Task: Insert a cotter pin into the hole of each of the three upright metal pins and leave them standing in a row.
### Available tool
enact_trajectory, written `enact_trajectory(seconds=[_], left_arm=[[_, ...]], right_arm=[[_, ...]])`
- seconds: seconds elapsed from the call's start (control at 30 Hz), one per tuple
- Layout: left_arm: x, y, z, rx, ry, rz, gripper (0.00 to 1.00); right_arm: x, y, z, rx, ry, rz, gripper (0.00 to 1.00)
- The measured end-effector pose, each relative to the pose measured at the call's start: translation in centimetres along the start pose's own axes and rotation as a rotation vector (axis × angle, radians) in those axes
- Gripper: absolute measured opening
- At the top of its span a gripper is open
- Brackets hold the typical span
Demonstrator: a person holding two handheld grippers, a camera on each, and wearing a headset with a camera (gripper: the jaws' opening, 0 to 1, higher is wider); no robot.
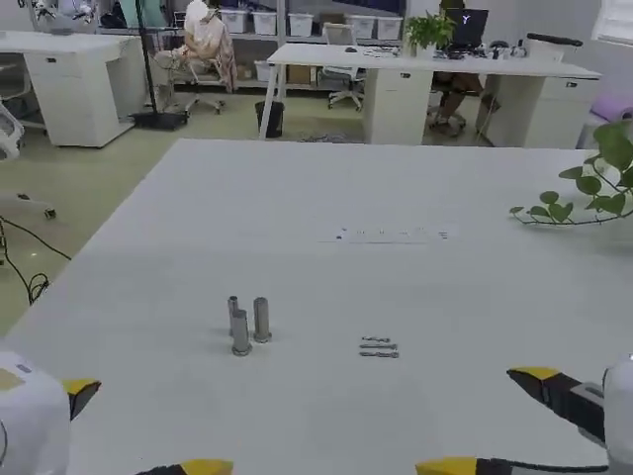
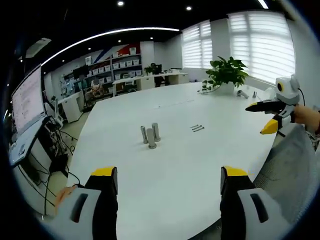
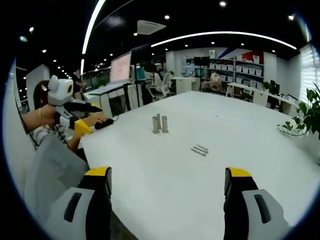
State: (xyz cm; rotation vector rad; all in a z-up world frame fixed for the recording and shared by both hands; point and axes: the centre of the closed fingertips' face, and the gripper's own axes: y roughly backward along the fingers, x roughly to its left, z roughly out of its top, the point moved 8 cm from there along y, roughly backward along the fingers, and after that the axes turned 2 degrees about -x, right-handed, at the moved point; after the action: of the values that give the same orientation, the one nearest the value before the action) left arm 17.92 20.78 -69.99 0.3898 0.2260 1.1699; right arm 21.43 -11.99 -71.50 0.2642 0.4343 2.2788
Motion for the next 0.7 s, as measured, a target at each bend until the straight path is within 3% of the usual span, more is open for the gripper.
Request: enact_trajectory(seconds=[0.7], left_arm=[[0.15,0.14,0.05,-0.008,0.002,0.017,0.78]], right_arm=[[-0.13,0.16,0.24,-0.022,0.01,-0.013,0.82]])
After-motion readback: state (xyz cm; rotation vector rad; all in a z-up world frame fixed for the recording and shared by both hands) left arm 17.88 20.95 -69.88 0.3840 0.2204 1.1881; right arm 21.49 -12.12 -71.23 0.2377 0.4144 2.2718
